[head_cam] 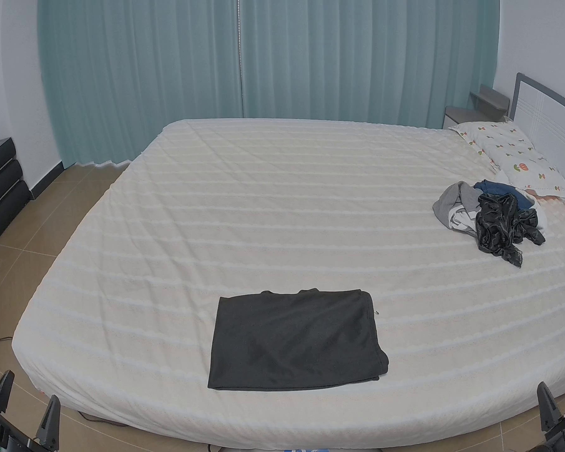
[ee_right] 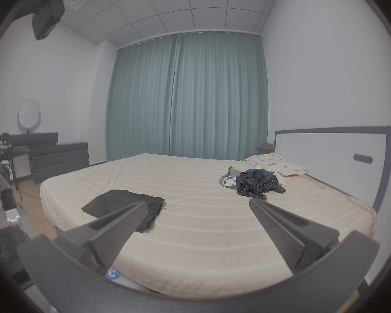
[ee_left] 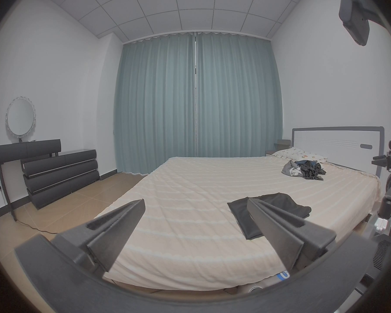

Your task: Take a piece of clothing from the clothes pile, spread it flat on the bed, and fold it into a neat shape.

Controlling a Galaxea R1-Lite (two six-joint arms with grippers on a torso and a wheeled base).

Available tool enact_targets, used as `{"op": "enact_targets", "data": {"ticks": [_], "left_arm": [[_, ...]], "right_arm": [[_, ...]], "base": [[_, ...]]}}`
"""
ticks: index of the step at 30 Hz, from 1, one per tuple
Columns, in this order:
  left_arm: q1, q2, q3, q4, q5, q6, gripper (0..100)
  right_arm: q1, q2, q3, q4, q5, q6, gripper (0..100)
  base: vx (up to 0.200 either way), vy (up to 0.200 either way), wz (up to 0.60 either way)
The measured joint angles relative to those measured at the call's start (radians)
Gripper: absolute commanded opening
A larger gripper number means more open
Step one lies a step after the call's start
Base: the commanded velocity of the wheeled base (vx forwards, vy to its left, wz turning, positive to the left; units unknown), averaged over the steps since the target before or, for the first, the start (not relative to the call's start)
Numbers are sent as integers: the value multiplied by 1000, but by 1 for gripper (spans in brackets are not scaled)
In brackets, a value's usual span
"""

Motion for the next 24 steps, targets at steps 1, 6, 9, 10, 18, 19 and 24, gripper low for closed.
{"op": "enact_targets", "data": {"ticks": [1, 6, 9, 10, 18, 19, 24], "left_arm": [[0, 0, 0, 0, 0, 0, 100], [0, 0, 0, 0, -1, 1, 100], [0, 0, 0, 0, 0, 2, 100], [0, 0, 0, 0, 0, 2, 100], [0, 1, 0, 0, 0, 2, 100], [0, 1, 0, 0, 0, 2, 100], [0, 1, 0, -1, -2, -6, 100]], "right_arm": [[0, 0, -3, 7, -14, -12, 100], [2, 1, 8, 11, -40, -5, 100], [3, 1, 14, 5, -42, 24, 100], [4, 1, 14, 3, -45, 46, 100], [6, 1, 16, 1, -45, 41, 100], [6, 1, 16, -1, -46, 41, 100], [6, 1, 16, -2, -46, 44, 100]], "base": [[0, 0, 0], [0, 0, 0], [0, 0, 0], [0, 0, 0], [0, 0, 0], [0, 0, 0], [0, 0, 0]]}}
